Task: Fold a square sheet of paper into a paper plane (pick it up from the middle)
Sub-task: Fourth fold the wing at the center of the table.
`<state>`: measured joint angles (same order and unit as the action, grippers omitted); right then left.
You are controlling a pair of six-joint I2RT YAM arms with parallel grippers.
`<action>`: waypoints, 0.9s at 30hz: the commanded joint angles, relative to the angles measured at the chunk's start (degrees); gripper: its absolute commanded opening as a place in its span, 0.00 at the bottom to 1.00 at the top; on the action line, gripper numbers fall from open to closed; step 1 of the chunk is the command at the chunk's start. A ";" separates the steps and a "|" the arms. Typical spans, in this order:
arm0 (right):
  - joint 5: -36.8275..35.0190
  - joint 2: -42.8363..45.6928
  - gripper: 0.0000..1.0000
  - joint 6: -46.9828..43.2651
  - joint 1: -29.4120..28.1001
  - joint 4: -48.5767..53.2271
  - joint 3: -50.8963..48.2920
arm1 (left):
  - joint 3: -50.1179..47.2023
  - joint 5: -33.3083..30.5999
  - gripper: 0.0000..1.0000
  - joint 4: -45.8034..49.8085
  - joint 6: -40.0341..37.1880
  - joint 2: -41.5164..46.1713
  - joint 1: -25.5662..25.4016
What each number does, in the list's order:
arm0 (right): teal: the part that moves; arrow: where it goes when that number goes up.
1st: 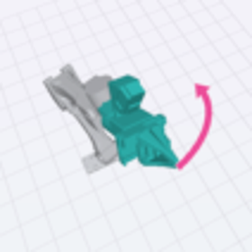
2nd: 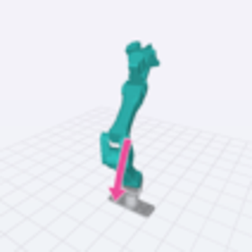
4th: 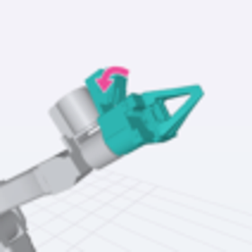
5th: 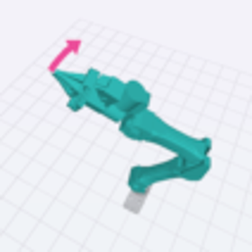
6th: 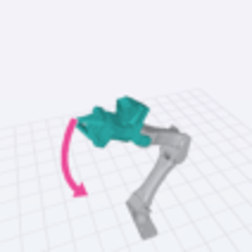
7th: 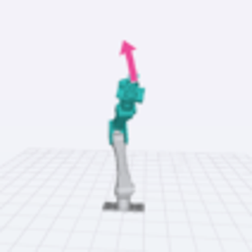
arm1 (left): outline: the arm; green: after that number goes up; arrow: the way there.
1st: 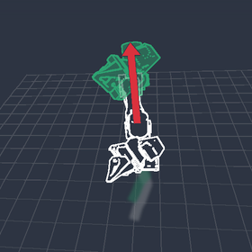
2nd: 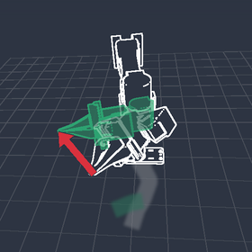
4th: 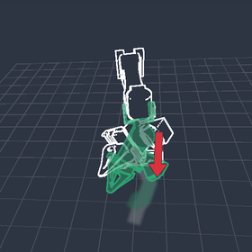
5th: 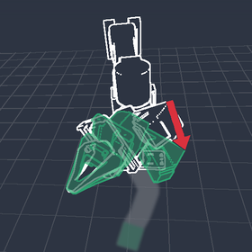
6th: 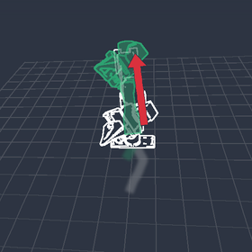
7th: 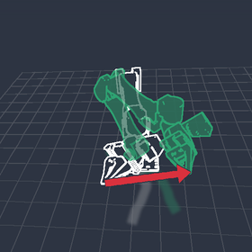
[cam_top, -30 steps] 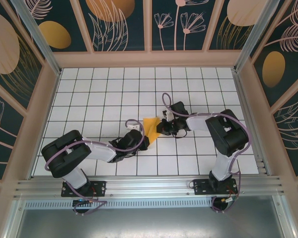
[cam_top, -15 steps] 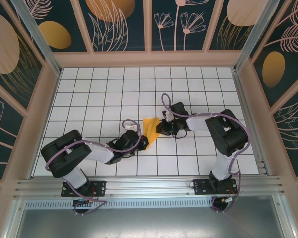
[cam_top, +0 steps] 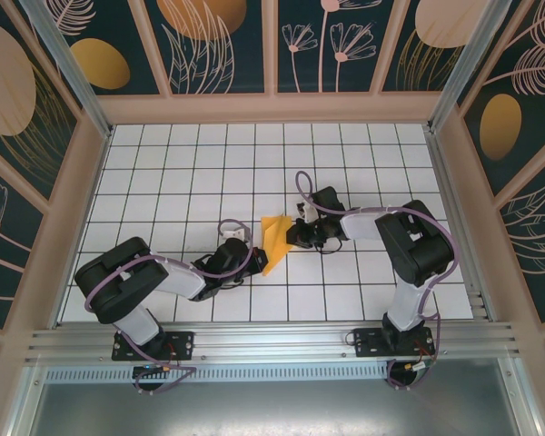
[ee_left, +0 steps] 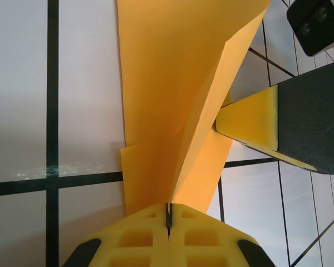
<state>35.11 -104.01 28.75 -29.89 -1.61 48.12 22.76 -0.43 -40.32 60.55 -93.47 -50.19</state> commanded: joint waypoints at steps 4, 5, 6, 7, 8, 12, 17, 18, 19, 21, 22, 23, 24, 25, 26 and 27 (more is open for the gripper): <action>-3.03 -1.28 0.11 -1.77 -0.51 2.44 0.40 | -0.70 -0.87 0.00 0.70 0.89 -0.57 0.54; -2.99 -1.20 0.11 -1.77 -0.60 2.58 0.47 | -0.73 -1.04 0.00 0.68 1.05 -0.57 0.55; -3.03 -1.21 0.11 -1.77 -0.60 2.64 0.56 | -0.79 -0.99 0.00 0.69 1.14 -0.65 0.54; -2.95 -1.20 0.11 -1.68 -0.69 2.61 0.66 | -0.77 -0.83 0.00 0.66 1.24 -0.82 0.56; -2.81 -1.12 0.11 -1.68 -0.70 2.64 0.72 | -0.72 -0.64 0.00 0.59 1.23 -1.05 0.54; -2.52 -0.82 0.11 -1.55 -0.78 3.01 1.49 | -1.07 0.30 0.00 -0.01 1.99 -2.04 0.54; -1.16 0.41 0.11 -1.25 -0.94 2.55 2.62 | -2.26 0.08 0.00 -1.43 4.72 -2.93 0.54; -0.89 0.70 0.11 -1.16 -1.05 2.41 2.89 | -2.24 0.08 0.00 -1.43 4.77 -2.94 0.54; -0.50 1.21 0.11 -0.99 -1.13 2.28 3.18 | -2.12 0.28 0.00 -1.48 4.60 -3.10 0.54; -0.14 2.51 0.12 -0.76 -1.14 2.05 3.64 | -1.35 0.47 0.00 -0.51 4.18 -3.36 0.58; 0.17 3.41 0.11 -0.59 -1.14 1.65 3.67 | -1.19 0.43 0.00 -0.22 4.16 -3.45 0.60; 0.75 4.18 0.11 -0.32 -1.14 1.00 3.64 | -1.14 0.50 0.00 -0.29 4.28 -3.45 0.58; 1.26 4.72 0.11 0.03 -1.14 0.56 3.51 | -1.19 0.45 0.00 -0.38 4.32 -3.47 0.54; 1.89 5.12 0.11 0.37 -1.14 -0.07 3.39 | -1.23 0.43 0.00 -0.30 4.41 -3.38 0.54; 2.55 5.37 0.11 0.72 -2.23 -0.79 3.06 | -1.24 0.28 0.00 -0.08 4.40 -3.30 0.58; 3.20 5.40 0.10 1.05 -2.43 -1.41 2.86 | -1.14 0.28 0.00 0.22 4.40 -3.30 0.54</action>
<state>35.62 -100.92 28.99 -30.94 -0.71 50.17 21.91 -0.43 -43.27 64.01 -95.15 -50.13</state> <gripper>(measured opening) 0.107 0.067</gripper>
